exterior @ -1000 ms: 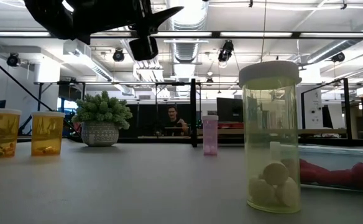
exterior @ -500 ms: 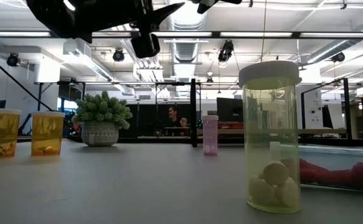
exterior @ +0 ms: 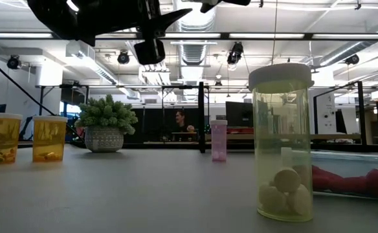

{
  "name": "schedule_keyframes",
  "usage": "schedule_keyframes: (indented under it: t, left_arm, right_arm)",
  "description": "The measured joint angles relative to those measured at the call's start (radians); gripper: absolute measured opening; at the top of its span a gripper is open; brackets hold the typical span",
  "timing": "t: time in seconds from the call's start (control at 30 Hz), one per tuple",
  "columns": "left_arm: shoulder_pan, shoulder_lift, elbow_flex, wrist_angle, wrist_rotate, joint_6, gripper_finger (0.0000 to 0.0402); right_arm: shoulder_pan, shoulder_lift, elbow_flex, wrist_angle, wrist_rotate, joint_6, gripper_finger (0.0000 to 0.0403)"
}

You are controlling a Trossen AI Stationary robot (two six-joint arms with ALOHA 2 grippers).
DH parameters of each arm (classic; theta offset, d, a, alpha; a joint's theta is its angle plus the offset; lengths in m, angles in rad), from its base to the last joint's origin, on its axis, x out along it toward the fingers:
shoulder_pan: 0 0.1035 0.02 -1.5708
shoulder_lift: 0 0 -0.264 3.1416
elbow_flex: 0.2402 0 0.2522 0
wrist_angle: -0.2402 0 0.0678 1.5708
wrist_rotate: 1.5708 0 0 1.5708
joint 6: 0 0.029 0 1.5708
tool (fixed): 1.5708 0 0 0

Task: Pick and place medicine bottles onto shelf by color
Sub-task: Put the top yellow pill bottle on the shelf aligned with the other yellow pill bottle

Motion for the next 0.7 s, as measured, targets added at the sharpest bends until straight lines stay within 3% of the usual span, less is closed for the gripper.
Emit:
schedule_keyframes:
  t: [0.7]
  left_arm:
    - [0.001, 0.001, 0.006, 0.001, -0.001, 0.001, 0.0159]
  right_arm:
    - [-0.006, 0.008, -0.008, 0.040, -0.017, 0.037, 0.0106]
